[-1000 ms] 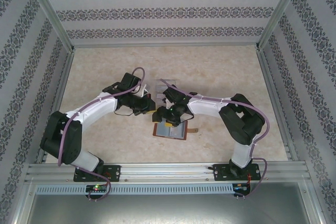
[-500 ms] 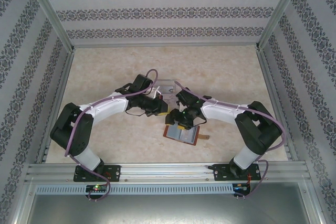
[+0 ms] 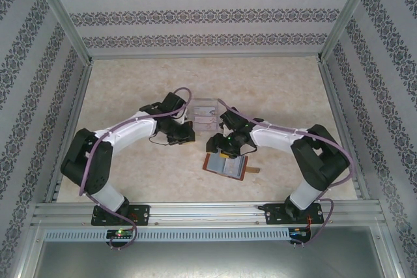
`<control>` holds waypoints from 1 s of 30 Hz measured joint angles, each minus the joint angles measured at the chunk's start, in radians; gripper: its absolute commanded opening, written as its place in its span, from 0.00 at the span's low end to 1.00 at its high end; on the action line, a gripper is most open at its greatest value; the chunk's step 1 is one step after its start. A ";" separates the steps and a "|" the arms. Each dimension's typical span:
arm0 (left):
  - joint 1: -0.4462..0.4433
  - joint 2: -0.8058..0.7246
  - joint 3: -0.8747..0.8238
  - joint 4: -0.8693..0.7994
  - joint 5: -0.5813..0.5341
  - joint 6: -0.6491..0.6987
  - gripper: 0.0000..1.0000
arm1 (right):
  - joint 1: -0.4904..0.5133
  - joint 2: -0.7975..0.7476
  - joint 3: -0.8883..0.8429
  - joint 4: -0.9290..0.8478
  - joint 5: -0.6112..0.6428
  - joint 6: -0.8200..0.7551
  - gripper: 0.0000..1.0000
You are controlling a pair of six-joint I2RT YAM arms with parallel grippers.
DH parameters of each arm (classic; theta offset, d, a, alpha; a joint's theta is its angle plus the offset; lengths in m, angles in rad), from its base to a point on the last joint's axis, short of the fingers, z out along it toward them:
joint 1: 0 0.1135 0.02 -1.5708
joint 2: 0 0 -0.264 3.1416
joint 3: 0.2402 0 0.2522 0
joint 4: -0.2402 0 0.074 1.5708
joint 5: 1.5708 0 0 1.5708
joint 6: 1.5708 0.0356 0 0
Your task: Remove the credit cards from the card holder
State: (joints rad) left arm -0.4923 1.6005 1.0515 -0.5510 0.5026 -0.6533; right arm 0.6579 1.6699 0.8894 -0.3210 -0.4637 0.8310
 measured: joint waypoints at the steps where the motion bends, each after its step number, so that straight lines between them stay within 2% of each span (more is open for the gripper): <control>1: 0.011 -0.016 0.000 -0.015 -0.013 0.004 0.07 | 0.001 0.013 0.005 0.001 -0.001 0.000 0.60; 9: 0.076 -0.111 -0.016 -0.048 -0.042 0.022 0.09 | 0.034 0.100 0.101 0.023 -0.024 0.000 0.59; 18: 0.070 -0.087 -0.058 0.021 0.063 -0.012 0.09 | 0.031 0.064 0.148 0.014 -0.031 -0.001 0.59; 25: -0.009 0.009 -0.057 0.132 0.134 -0.071 0.07 | -0.035 -0.098 0.048 -0.034 -0.001 -0.023 0.56; 30: -0.079 0.104 -0.046 0.229 0.182 -0.124 0.06 | -0.068 -0.153 -0.028 -0.105 0.060 -0.050 0.44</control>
State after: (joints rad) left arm -0.5709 1.7042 1.0054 -0.3218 0.6846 -0.7769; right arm 0.5900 1.5166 0.8612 -0.4255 -0.4034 0.7807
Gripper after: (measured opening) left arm 0.062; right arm 0.473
